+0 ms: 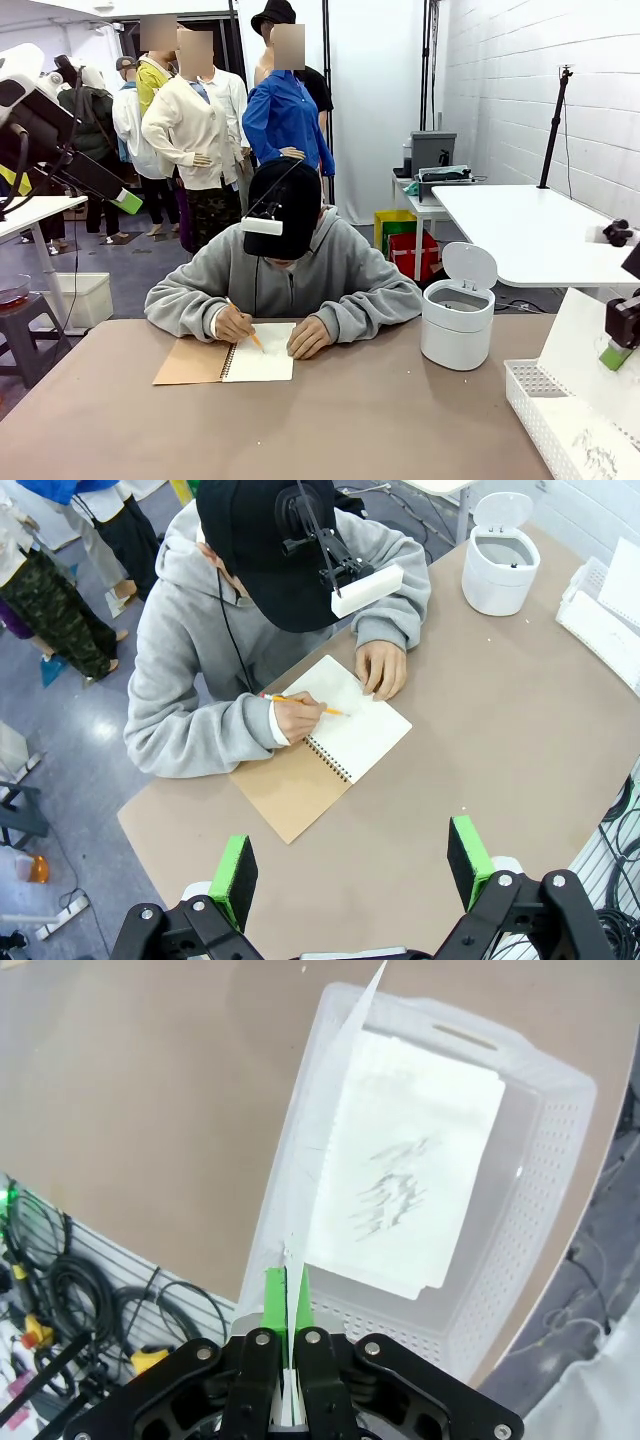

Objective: Sort the paper based on its condition.
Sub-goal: If a person hands you a paper, place it in the Organizing basket , and if it's crumpled, put it in the Trash can.

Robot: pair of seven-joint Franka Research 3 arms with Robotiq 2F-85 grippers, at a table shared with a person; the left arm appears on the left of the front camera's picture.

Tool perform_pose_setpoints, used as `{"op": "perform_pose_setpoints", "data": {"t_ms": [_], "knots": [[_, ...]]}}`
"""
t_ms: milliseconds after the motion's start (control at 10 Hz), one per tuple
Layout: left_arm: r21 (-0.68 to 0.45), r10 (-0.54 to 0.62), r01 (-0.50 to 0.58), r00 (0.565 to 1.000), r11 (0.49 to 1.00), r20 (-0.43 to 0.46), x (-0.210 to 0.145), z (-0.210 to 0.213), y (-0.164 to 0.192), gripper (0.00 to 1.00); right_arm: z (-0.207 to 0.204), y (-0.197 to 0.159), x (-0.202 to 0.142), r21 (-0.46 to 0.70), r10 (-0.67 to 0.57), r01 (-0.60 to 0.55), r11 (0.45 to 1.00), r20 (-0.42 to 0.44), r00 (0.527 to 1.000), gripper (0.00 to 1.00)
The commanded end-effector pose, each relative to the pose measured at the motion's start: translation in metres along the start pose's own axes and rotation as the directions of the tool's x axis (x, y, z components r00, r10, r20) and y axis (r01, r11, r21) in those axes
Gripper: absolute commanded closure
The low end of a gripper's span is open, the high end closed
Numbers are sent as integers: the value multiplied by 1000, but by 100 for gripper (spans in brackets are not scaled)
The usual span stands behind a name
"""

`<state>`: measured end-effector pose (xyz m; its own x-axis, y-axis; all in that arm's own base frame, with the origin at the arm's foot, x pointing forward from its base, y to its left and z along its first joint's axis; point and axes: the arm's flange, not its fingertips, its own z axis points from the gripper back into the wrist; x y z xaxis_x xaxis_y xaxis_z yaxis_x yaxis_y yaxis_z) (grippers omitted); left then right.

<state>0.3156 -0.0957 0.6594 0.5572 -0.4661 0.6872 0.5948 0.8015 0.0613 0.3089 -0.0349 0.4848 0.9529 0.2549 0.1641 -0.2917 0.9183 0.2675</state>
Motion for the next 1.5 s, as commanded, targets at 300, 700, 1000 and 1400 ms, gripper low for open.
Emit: {"op": "perform_pose_setpoints", "data": {"t_ms": [300,700,1000,1400], "knots": [[-15,18,-18,1000,1000,5,0,0,0,0,-105,17,-37,-128,-13,0,992,-95,995,100],[-15,18,-18,1000,1000,5,0,0,0,0,-36,4,21,-75,-5,-2,997,-92,996,100],[-15,18,-18,1000,1000,5,0,0,0,0,-46,2,28,-55,-4,-1,999,-89,996,100],[-15,18,-18,1000,1000,5,0,0,0,0,-85,7,33,-31,-50,47,998,-129,990,100]]}}
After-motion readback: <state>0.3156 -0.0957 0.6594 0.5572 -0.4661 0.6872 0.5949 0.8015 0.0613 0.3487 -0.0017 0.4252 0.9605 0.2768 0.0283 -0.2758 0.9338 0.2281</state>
